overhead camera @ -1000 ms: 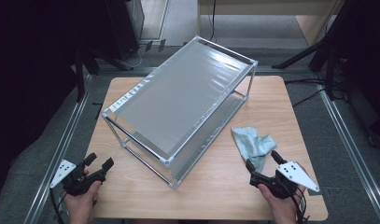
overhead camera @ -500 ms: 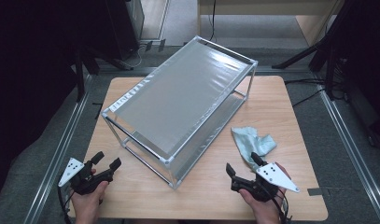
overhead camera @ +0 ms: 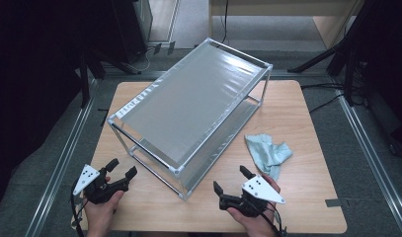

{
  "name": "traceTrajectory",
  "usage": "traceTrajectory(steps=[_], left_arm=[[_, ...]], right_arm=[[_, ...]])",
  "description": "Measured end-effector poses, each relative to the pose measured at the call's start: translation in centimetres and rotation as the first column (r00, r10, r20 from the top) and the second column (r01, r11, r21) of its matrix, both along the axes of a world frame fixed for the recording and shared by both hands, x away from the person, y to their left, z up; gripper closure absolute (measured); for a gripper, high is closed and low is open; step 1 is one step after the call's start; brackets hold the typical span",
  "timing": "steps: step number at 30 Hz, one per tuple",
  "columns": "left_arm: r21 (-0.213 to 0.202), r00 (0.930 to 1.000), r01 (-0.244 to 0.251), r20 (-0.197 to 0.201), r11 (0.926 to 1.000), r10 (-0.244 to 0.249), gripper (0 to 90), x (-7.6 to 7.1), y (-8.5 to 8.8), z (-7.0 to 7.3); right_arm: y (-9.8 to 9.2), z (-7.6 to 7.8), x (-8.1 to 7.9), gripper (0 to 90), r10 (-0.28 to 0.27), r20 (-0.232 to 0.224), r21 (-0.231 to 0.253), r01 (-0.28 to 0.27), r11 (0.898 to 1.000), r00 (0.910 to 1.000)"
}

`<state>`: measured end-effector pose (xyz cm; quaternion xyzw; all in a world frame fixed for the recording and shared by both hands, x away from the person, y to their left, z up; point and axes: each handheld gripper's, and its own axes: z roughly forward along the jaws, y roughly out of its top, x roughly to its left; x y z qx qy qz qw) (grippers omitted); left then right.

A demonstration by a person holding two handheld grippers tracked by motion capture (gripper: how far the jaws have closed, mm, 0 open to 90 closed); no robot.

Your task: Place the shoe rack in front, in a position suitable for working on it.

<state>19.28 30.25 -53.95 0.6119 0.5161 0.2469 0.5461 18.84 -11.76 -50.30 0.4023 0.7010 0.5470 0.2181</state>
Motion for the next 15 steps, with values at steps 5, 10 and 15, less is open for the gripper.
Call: traceTrajectory(steps=[5, 10, 15], left_arm=[[0.008, 1.0, -0.007, -0.002, 0.9999, 0.007, 15.5, 0.2, -0.3, -0.1], [0.016, 0.9998, -0.021, 0.0, 0.9997, 0.021, 15.6, 0.3, -0.3, 0.0], [0.015, 0.9994, -0.034, 0.003, 0.9993, 0.034, 15.6, 0.3, 0.0, 0.0]], right_arm=[[2.6, -0.3, -0.8, 5.5, 0.078, -0.004, -0.008, -0.078, 0.997, 0.997], [5.1, -0.6, -1.1, 6.7, 0.156, -0.023, -0.006, -0.156, 0.988, 0.9875], [7.1, -1.1, -1.1, 13.9, 0.177, -0.017, -0.01, -0.178, 0.984, 0.984]])
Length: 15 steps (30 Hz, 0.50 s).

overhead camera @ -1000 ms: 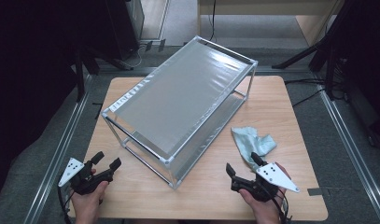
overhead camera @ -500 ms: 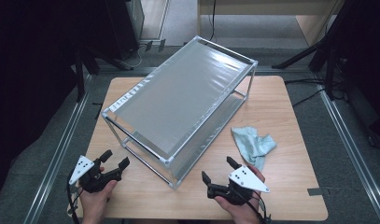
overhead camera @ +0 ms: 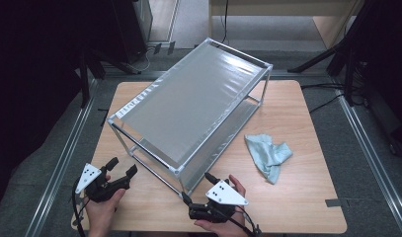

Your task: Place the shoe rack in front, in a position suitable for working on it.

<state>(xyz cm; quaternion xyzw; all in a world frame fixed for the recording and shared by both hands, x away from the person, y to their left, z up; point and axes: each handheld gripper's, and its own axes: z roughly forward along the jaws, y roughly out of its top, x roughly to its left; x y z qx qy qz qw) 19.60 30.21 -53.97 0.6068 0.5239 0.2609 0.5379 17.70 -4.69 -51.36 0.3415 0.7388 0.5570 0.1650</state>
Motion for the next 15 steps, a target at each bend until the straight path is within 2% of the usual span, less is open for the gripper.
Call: traceTrajectory(steps=[1, 6, 8, 9, 10, 13, 15], left_arm=[[-0.001, 1.0, -0.003, -0.001, 1.0, 0.003, 15.8, 0.0, 0.1, 0.0], [0.006, 0.9993, -0.035, -0.014, 0.9994, 0.035, 15.8, 0.2, 0.3, -0.1], [0.004, 0.9992, -0.039, -0.013, 0.9992, 0.039, 16.3, 0.3, 0.3, -0.2], [0.008, 0.999, -0.043, -0.007, 0.999, 0.043, 16.9, 0.3, 0.4, -0.2], [0.009, 0.999, -0.046, 0.001, 0.9989, 0.046, 21.0, 0.2, 0.4, -0.2], [0.025, 0.9968, -0.072, 0.036, 0.9971, 0.071, 22.0, 0.1, 0.5, 0.0], [0.029, 0.9957, -0.084, 0.043, 0.996, 0.083, 22.7, 0.1, 0.6, -0.1]], right_arm=[[0.3, -0.1, 0.0, 14.5, 0.006, 0.003, -0.003, -0.006, 1.0, 1.0], [1.6, -0.5, -0.5, 35.2, 0.021, 0.036, -0.012, -0.021, 1.0, 0.9991], [1.9, -0.7, -0.5, 47.0, 0.026, 0.045, -0.011, -0.026, 1.0, 0.9986], [2.1, -0.7, -0.4, 50.2, 0.034, 0.047, -0.01, -0.034, 0.999, 0.9983], [2.2, -0.8, -0.5, 54.6, 0.028, 0.055, -0.01, -0.027, 1.0, 0.9981], [2.3, -0.6, -0.4, 64.6, 0.028, 0.07, -0.004, -0.028, 1.0, 0.9971], [2.4, -0.5, -0.6, 76.2, 0.031, 0.082, -0.01, -0.03, 0.999, 0.9961]])
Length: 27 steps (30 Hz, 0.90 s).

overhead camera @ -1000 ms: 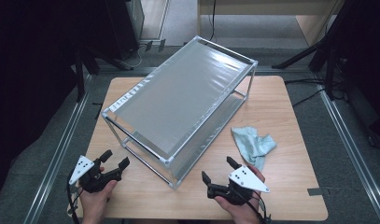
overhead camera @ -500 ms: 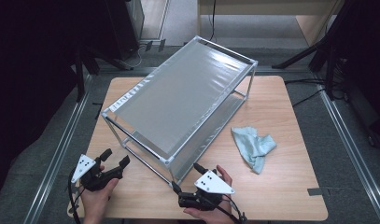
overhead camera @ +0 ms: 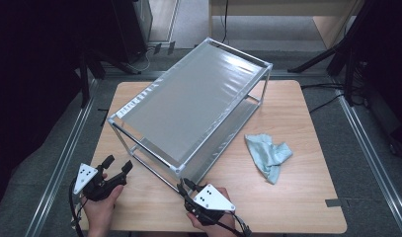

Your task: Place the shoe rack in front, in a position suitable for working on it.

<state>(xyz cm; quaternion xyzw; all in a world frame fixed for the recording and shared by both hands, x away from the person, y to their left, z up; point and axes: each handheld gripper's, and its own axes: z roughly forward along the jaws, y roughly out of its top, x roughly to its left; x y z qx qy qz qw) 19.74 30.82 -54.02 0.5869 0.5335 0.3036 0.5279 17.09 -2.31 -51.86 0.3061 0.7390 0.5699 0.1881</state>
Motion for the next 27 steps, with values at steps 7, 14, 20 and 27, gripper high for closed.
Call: traceTrajectory(steps=[7, 14, 20, 27], left_arm=[[0.012, 0.9987, -0.049, -0.011, 0.9987, 0.049, 33.8, 0.4, 0.2, -0.2], [-0.002, 0.9986, -0.052, -0.011, 0.9986, 0.052, 45.1, 1.7, -0.3, -0.1], [-0.006, 1.0, -0.005, -0.007, 1.0, 0.005, 53.2, 2.7, -1.1, 0.0], [0.084, 0.995, 0.095, 0.022, 0.9919, -0.097, 80.2, 2.8, -2.2, 0.2]], right_arm=[[-1.2, 0.0, -0.1, 80.9, 0.026, -0.011, 0.003, -0.026, 1.0, 0.9996], [-3.7, -0.1, -0.5, 80.8, 0.018, -0.02, 0.022, -0.017, 1.0, 0.9996], [-5.7, -0.1, -0.9, 80.6, 0.038, -0.028, 0.033, -0.037, 0.999, 0.9989], [-7.2, 0.1, -0.9, 80.7, 0.037, -0.025, 0.023, -0.037, 0.999, 0.999]])
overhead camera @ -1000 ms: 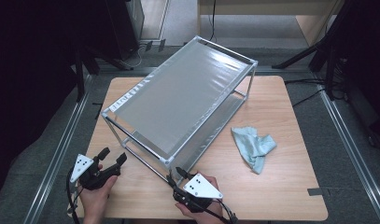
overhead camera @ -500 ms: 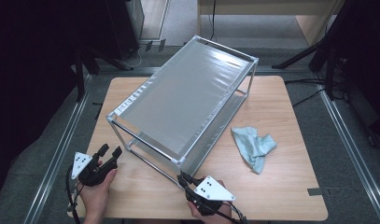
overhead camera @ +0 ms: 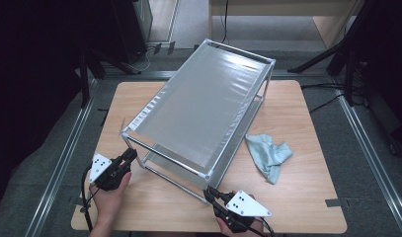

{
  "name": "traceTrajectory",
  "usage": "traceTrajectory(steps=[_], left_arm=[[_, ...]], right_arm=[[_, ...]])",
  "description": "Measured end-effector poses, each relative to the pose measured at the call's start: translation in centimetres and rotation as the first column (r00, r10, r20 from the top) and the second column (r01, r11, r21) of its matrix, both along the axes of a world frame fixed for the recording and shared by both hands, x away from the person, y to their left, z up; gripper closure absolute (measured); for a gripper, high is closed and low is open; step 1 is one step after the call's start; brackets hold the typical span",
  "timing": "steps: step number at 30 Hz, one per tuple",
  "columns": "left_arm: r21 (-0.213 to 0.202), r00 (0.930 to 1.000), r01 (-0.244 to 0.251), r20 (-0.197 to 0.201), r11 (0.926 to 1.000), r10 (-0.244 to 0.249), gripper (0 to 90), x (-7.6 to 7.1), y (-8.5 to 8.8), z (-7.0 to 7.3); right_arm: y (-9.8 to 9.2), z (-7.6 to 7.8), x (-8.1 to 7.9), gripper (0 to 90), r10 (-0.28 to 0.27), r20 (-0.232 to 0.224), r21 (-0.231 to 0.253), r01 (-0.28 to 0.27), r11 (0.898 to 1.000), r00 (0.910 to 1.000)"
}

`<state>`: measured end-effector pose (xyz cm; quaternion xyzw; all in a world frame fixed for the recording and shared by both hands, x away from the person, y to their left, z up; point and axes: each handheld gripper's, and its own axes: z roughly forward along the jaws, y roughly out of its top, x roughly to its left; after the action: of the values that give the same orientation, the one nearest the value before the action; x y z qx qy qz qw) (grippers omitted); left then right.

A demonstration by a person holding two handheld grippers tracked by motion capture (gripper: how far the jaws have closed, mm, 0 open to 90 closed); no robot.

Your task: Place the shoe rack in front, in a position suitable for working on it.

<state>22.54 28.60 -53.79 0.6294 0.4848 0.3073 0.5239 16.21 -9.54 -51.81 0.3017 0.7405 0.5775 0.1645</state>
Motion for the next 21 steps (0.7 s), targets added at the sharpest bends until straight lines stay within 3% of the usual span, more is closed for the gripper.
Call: traceTrajectory(steps=[4, 9, 12, 18, 21], left_arm=[[-0.004, 0.9995, 0.03, 0.0, 0.9995, -0.03, 80.7, -0.5, 0.0, 0.0], [0.02, 0.999, 0.045, -0.002, 0.9988, -0.045, 81.2, -1.6, -0.3, 0.1], [-0.01, 0.9979, 0.064, -0.008, 0.9979, -0.064, 80.8, -2.2, -0.2, 0.0], [0.026, 0.9903, 0.139, -0.015, 0.99, -0.138, 81.2, -4.2, -0.9, 0.3], [0.037, 0.983, 0.183, -0.022, 0.9824, -0.182, 81.3, -5.1, -1.7, 0.4]], right_arm=[[-0.6, 0.1, 0.2, 80.8, -0.026, 0.0, -0.013, 0.026, 1.0, 0.9997], [-1.5, 0.4, 0.6, 80.5, -0.051, -0.01, -0.028, 0.051, 0.998, 0.9987], [-2.2, 0.6, 1.5, 79.7, -0.034, -0.055, -0.026, 0.032, 0.999, 0.9979], [-3.7, 1.1, 2.3, 80.7, -0.049, -0.038, -0.105, 0.044, 0.993, 0.9981], [-4.9, 1.0, 2.7, 80.5, -0.082, -0.037, -0.088, 0.079, 0.993, 0.9959]])
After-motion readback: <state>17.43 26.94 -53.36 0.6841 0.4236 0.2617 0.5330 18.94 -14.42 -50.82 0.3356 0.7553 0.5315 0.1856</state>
